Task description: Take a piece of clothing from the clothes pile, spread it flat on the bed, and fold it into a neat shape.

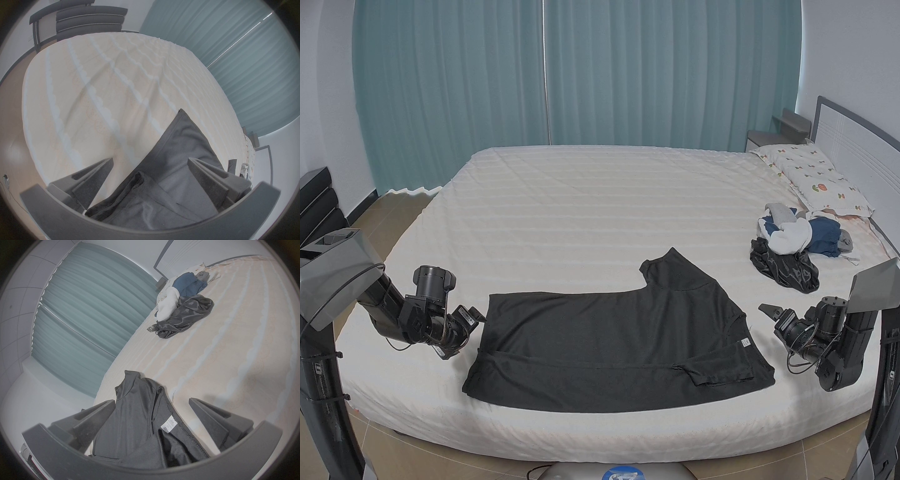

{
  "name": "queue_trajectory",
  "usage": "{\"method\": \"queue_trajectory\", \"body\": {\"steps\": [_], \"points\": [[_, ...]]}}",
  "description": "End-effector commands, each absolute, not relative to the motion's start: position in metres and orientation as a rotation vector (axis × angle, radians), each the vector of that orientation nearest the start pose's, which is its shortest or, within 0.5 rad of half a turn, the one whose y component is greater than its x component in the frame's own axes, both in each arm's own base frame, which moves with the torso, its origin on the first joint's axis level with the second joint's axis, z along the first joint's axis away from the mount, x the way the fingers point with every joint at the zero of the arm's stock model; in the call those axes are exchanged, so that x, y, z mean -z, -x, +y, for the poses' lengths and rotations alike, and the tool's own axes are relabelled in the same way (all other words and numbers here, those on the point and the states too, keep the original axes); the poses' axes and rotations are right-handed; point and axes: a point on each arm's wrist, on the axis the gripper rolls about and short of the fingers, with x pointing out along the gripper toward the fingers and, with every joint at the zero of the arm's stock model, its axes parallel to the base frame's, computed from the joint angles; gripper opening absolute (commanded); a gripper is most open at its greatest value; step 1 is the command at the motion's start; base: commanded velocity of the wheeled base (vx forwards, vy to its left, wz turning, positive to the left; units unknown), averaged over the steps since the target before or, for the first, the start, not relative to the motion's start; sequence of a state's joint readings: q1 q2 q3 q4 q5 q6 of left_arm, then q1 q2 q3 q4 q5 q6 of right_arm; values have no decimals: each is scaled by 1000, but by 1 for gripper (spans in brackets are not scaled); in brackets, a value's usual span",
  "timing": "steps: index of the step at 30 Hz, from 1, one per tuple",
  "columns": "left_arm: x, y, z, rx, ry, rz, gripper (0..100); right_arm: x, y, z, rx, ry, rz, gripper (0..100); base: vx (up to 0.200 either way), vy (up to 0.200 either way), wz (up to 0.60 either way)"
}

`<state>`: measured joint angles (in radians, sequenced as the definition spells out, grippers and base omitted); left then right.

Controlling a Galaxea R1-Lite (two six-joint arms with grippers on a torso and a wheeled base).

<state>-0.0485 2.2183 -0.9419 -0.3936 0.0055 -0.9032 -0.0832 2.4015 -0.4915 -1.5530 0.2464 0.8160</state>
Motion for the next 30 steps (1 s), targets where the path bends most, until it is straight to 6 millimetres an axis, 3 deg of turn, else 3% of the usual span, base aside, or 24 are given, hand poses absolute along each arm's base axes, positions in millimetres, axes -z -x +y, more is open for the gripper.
{"method": "queue_trajectory", "body": {"steps": [1,11,19,25,30], "points": [[-20,-371,-16,-355,826,816,100,26,-329,-20,-11,-863,405,100,0,0,0],[-29,-385,-16,-313,914,751,100,30,-327,-17,-15,-863,426,100,0,0,0],[-26,-384,-16,-318,926,754,100,32,-324,-16,-8,-864,442,100,0,0,0],[-28,-385,-21,-298,931,760,100,33,-323,-13,-12,-863,453,100,200,0,0],[-31,-386,-21,-292,926,746,100,33,-322,-12,-14,-862,455,100,0,0,0]]}}
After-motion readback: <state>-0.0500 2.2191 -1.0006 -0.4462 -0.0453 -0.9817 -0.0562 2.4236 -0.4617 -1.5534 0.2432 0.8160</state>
